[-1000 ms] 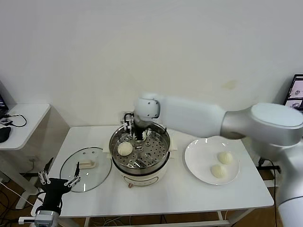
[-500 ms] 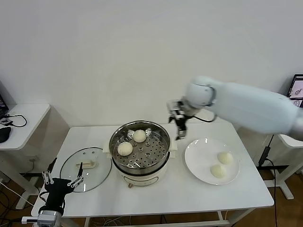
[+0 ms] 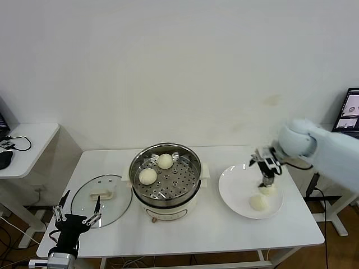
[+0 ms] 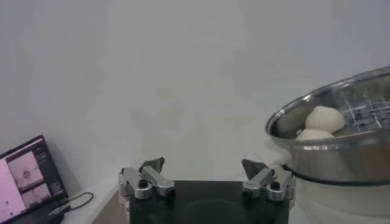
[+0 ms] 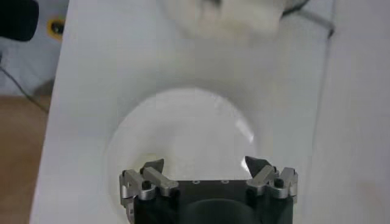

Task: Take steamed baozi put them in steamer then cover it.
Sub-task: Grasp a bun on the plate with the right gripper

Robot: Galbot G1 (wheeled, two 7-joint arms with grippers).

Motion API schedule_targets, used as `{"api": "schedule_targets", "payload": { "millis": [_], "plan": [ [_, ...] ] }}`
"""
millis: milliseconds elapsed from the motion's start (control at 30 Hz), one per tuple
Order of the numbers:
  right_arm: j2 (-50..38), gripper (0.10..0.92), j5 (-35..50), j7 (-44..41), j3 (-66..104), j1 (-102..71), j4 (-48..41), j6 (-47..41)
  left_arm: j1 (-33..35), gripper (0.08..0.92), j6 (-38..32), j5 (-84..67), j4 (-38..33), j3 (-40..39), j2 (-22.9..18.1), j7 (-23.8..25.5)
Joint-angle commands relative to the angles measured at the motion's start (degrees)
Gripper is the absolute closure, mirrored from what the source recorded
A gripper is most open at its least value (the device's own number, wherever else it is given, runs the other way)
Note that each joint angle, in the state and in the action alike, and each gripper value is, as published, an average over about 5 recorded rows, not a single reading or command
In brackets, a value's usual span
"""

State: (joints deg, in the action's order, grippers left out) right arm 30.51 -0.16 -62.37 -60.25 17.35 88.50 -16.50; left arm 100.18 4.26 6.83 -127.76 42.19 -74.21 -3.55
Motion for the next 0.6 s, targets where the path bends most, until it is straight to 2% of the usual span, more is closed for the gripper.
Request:
{"api": "schedule_targets", "payload": {
  "millis": [33, 600],
  "plan": [
    [-6.06, 0.203, -9.42, -0.61, 13.43, -20.06, -1.51, 3.25, 0.38, 0.177, 0.03, 0.26, -0.20, 0.12, -0.11, 0.01],
    [1.85, 0.203, -12.29, 0.68, 17.73, -26.16, -8.83, 2.99, 1.35, 0.177, -0.14, 0.36, -0.03, 1.20, -0.64, -0.10]
  ]
}}
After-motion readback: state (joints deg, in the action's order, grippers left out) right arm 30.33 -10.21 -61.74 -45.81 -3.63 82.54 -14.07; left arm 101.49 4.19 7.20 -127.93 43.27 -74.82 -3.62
